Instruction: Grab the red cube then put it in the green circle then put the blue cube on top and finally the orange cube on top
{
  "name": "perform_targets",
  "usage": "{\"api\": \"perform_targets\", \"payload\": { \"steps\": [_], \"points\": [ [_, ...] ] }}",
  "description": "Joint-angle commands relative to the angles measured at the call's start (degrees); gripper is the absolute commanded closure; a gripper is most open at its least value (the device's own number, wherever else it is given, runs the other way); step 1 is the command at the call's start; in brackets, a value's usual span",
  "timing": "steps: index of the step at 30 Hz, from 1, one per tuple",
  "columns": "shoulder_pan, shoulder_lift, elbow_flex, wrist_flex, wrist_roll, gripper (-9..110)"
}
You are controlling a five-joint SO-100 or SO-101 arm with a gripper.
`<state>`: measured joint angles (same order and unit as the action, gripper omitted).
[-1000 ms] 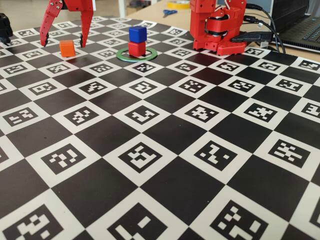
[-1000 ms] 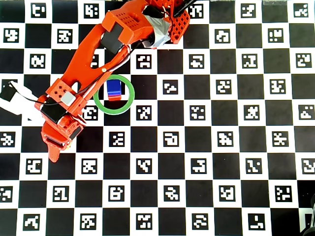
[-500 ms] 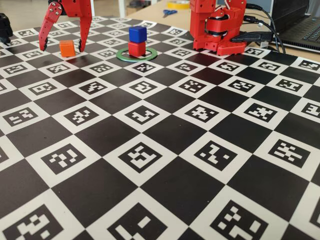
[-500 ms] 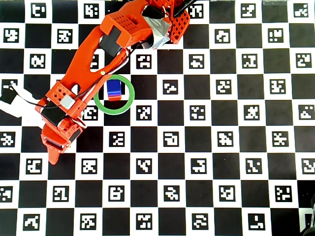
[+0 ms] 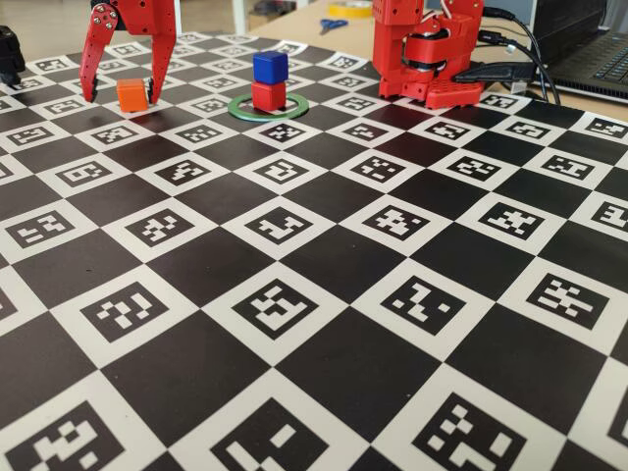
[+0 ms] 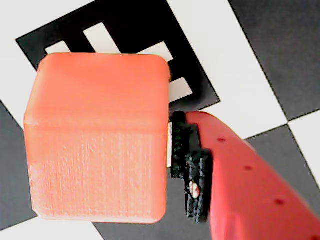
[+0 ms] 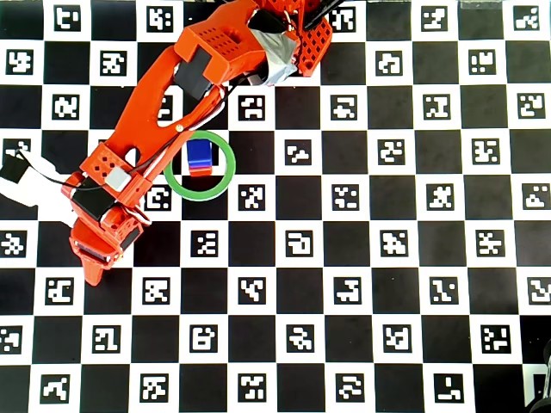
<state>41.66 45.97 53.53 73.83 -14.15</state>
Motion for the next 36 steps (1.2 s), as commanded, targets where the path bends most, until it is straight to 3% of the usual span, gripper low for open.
{"api": "perform_targets", "payload": {
  "steps": [1, 18, 36],
  "points": [
    [0.26, 2.02, -2.99, -0.62, -0.09, 76],
    [0.26, 2.9, -1.23, -1.23, -1.05, 90],
    [0.18, 13.1, 3.34, 2.37, -1.67, 93]
  ]
}}
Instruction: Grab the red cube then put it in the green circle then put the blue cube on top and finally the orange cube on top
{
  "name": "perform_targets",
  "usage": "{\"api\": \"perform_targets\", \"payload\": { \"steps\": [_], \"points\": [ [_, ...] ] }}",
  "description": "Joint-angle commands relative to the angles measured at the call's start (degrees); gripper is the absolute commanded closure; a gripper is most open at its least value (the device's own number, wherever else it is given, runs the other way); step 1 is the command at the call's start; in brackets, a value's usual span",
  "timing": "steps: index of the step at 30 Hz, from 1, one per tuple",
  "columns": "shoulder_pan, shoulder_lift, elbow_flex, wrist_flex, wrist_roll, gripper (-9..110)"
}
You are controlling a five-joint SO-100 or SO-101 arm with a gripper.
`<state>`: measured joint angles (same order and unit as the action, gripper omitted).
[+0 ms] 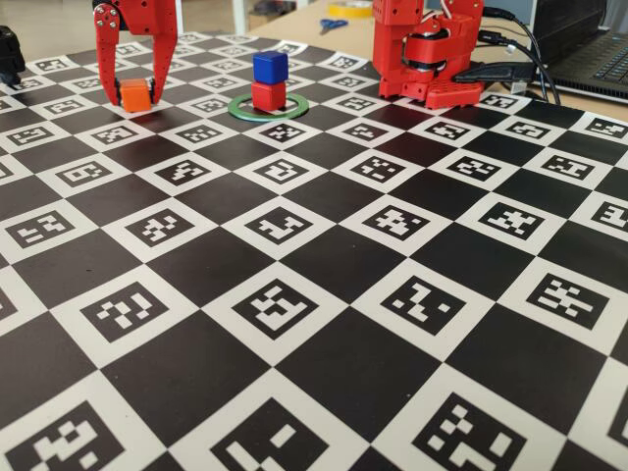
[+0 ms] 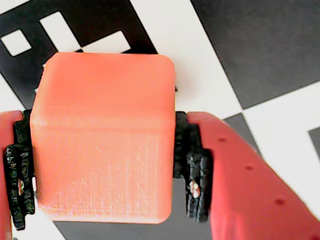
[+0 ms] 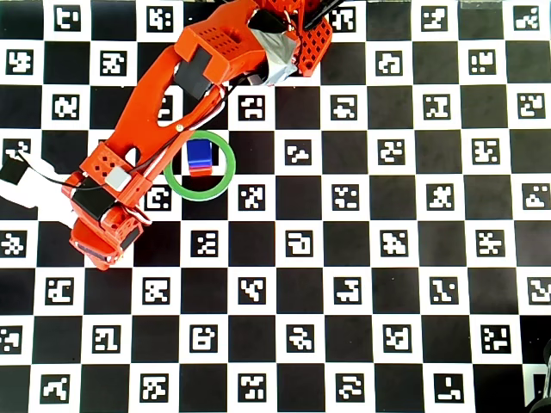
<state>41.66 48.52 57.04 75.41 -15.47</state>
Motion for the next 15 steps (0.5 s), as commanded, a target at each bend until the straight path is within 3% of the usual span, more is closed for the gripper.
{"api": "perform_targets", "payload": {
  "steps": [1, 15],
  "points": [
    [0.18, 11.6, 0.35, 1.14, -0.44, 93],
    [-1.85, 28.92, 8.96, 7.12, -1.67, 93]
  ]
}}
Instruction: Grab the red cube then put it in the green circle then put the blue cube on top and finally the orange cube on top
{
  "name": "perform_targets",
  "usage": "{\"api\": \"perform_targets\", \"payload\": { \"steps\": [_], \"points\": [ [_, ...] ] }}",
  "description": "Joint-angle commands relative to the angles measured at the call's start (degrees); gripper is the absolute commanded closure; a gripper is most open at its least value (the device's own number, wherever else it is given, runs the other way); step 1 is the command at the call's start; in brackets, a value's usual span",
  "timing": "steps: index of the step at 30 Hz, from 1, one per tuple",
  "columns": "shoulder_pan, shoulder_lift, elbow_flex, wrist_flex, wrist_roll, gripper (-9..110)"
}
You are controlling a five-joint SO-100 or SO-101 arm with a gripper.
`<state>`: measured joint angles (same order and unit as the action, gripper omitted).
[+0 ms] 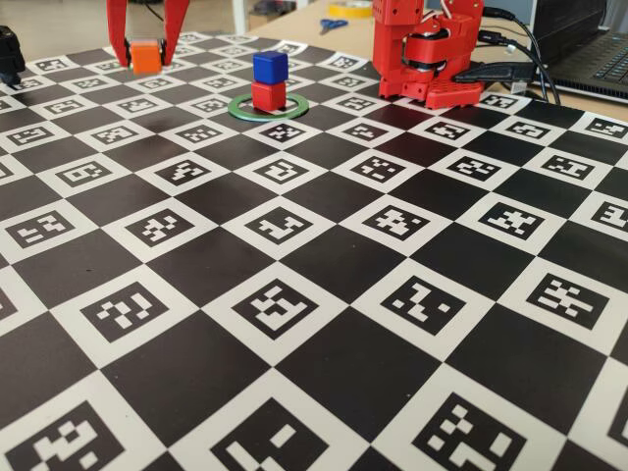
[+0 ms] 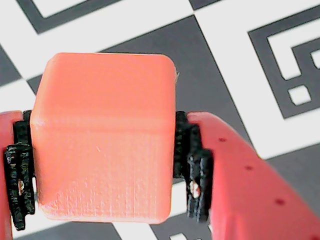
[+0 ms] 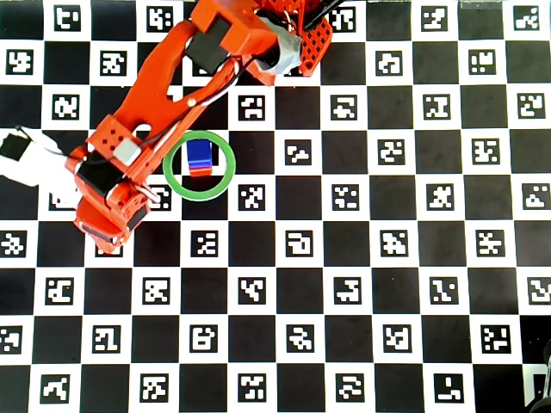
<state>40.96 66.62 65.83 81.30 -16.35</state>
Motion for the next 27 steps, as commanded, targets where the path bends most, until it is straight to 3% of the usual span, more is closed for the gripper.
{"api": "perform_targets", "payload": {
  "steps": [1, 27],
  "points": [
    [-1.32, 11.95, 0.88, 1.76, -1.05, 93],
    [-7.38, 40.34, 23.47, 9.67, -10.81, 95]
  ]
}}
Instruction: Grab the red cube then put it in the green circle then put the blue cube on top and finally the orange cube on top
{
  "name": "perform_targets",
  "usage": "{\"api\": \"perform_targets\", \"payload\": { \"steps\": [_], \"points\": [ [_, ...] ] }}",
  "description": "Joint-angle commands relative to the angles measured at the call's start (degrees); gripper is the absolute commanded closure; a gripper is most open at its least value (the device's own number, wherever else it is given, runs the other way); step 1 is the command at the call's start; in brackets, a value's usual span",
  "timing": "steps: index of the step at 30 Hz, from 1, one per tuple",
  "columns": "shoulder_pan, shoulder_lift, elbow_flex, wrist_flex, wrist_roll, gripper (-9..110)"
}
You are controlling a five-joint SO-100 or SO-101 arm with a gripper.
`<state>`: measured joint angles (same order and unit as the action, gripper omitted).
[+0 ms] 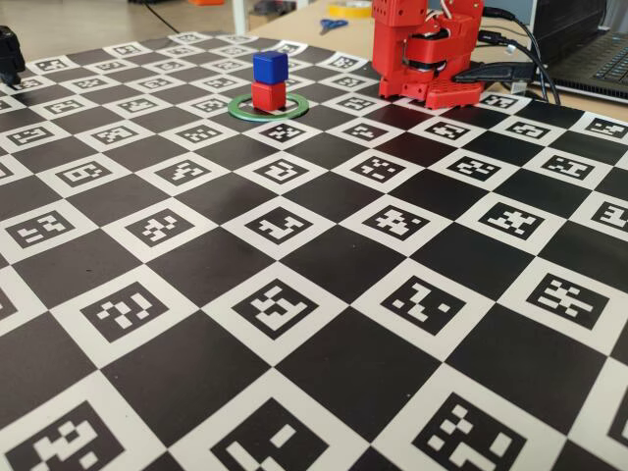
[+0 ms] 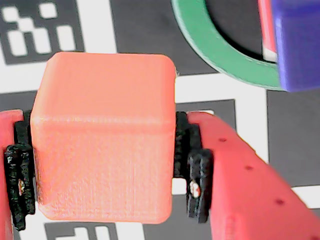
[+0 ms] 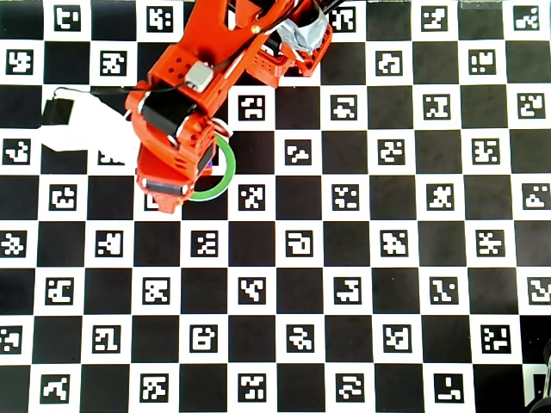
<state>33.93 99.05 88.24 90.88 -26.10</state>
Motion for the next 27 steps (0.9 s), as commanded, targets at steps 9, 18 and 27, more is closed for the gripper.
{"api": "perform_targets", "payload": {
  "steps": [9, 18, 27],
  "points": [
    [-0.97, 16.7, 13.01, -1.93, -5.19, 95],
    [-0.26, 20.57, 22.06, -6.5, -10.02, 95],
    [1.93, 21.8, 28.13, -9.76, -13.8, 95]
  ]
}}
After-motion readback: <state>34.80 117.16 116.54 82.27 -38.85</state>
